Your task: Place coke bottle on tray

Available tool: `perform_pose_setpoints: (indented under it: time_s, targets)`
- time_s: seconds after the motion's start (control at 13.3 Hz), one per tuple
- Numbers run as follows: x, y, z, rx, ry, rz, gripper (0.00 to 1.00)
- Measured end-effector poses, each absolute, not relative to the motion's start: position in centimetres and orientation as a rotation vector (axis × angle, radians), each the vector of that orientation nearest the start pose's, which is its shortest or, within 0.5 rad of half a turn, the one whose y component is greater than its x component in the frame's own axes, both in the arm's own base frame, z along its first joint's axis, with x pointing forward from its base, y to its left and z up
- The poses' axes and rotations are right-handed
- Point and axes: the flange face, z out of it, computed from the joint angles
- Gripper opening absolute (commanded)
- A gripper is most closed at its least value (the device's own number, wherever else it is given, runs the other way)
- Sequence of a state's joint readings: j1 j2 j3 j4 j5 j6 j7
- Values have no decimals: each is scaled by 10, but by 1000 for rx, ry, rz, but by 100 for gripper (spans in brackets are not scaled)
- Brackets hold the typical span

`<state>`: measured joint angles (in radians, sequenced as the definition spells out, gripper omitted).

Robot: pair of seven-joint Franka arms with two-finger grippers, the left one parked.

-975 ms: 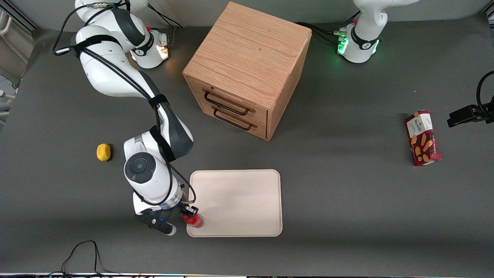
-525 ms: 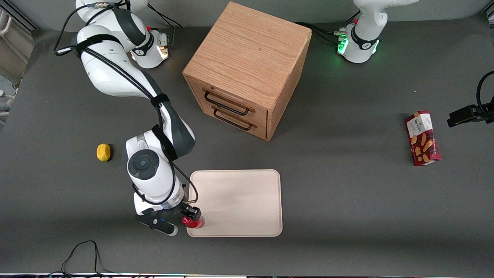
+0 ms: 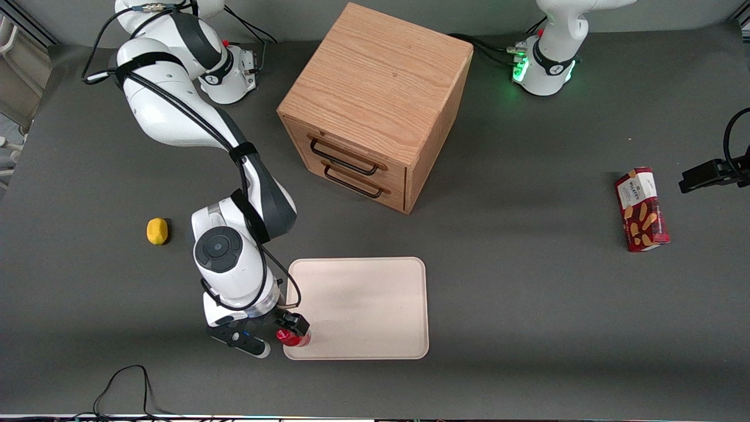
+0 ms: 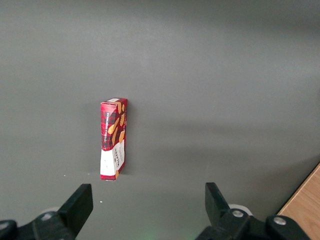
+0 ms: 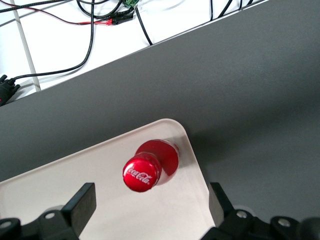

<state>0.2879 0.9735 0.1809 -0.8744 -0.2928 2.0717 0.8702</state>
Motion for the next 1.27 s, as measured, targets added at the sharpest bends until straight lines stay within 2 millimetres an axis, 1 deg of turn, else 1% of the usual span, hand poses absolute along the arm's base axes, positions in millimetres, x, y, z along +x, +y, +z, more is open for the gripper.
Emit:
perform_pose_setpoints:
  time_s: [0.3,0.38,0.53,0.67,0.75,0.9,0.97,1.05,1.12,1.2,1.27]
  targets:
    - [752,293,340,-3039,599,-376,100]
    - [750,292,345,-3052,605,-354,100]
    - [744,290,369,-3079,621,-314,100]
    - [731,287,400,-3115,628,-239,100]
    - [722,284,416,-3142,598,-174,100]
    - [704,272,445,-3174,454,-47,100]
    - [693,262,458,-3179,376,3,100]
    - [682,247,470,-3185,292,42,100]
    - [668,226,483,-3191,194,78,100]
    - [652,197,498,-3190,78,115,100]
    - [633,164,513,-3191,-40,150,100]
